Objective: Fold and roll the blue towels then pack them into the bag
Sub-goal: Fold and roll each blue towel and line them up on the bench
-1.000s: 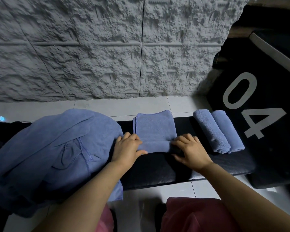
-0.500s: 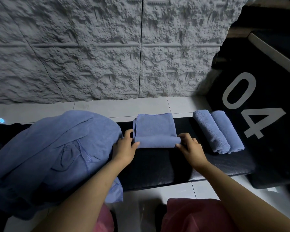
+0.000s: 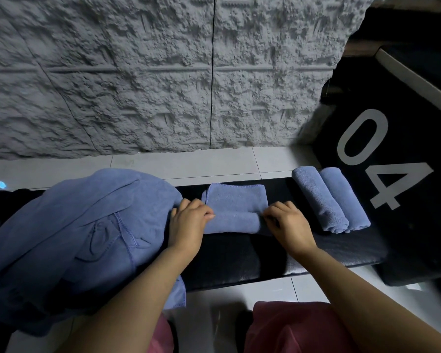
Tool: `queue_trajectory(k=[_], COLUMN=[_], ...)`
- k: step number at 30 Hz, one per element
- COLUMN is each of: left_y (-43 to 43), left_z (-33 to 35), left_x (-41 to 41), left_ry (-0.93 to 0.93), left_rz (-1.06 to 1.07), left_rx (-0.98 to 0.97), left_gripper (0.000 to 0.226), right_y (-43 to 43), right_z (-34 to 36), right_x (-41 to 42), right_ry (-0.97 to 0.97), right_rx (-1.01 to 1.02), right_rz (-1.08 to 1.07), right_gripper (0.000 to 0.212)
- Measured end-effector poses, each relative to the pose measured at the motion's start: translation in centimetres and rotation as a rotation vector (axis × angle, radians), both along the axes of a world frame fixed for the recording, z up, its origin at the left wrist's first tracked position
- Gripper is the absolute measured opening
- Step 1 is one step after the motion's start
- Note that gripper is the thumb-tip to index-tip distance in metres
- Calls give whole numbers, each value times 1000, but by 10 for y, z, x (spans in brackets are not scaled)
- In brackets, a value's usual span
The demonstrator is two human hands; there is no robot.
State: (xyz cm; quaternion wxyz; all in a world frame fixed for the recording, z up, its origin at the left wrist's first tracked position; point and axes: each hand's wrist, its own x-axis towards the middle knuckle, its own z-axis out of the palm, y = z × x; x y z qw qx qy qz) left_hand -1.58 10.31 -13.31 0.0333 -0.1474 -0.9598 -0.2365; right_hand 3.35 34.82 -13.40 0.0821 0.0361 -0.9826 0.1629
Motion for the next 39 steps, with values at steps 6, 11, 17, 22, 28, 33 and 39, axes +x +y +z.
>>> queue_trajectory(k=[6, 11, 17, 22, 28, 33, 39], left_y=[-6, -4, -2, 3, 1, 12, 32], left_z=[-5, -13, -16, -9, -2, 23, 32], left_x=[4, 1, -8, -6, -1, 9, 27], left_ry=[25, -190, -434, -497, -455, -322, -190], left_rz=[-160, -40, 115, 116, 4, -452, -500], left_rx=[-145, -4, 275, 144, 164, 58, -339], left_gripper=[48, 53, 44, 28, 14, 41, 64], right_y=[-1, 0, 2, 3, -3, -10, -7], right_z=[4, -5, -5, -7, -3, 1, 0], right_x=[3, 1, 3, 4, -2, -10, -13], right_ry=[8, -120, -265, -325, -374, -398, -324], right_rx=[200, 161, -481, -605, -477, -467, -524], right_rz=[110, 27, -256, -342, -413, -474, -472], right_gripper=[33, 59, 55, 34, 31, 29, 38])
